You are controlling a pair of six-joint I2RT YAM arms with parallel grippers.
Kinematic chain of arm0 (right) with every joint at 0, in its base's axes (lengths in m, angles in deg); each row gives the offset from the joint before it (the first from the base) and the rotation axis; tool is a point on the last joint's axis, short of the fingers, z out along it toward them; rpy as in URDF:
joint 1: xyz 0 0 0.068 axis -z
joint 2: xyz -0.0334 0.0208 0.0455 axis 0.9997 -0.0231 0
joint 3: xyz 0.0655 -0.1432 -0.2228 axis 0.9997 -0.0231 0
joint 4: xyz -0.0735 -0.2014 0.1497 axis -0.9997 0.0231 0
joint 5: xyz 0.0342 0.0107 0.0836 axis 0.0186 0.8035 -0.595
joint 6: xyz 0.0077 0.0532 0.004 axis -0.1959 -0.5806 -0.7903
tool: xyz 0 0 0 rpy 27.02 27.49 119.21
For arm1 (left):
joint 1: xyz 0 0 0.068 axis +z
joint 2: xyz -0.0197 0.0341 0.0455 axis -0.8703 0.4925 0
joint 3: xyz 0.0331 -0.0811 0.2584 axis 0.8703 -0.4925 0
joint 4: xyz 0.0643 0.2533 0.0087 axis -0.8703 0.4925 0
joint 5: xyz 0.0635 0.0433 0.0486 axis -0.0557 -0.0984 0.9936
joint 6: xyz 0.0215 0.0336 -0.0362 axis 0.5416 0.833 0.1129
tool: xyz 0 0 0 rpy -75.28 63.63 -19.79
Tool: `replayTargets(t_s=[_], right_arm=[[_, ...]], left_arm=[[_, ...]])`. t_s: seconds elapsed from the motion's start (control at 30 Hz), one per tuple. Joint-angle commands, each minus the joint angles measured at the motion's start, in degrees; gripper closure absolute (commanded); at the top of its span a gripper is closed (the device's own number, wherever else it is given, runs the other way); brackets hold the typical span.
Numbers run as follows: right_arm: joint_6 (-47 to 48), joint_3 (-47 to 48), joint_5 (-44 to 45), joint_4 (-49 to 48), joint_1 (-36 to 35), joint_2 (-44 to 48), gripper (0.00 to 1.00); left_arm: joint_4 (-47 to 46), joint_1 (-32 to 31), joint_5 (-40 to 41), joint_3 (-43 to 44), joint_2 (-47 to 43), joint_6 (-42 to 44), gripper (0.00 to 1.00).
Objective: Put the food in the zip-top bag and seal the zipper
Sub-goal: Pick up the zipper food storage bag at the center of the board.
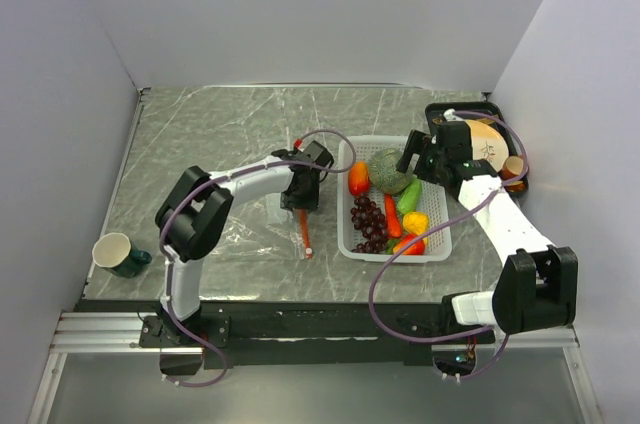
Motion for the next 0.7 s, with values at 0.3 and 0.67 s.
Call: replayTargets(t_s=[0.3,0.67], right_arm=[[0.6,0.8,-1.8,-2.2,1.0,-0.7,0.0],[0.3,0.9,-2.6,-2.0,1.1,-1.2,0.0]], left_arm=[[2.1,-1.1,1.9,3.5,3.5,-1.8,0.86],[2.4,-1.2,2.2,4.3,-2.1,-0.6,0.99]])
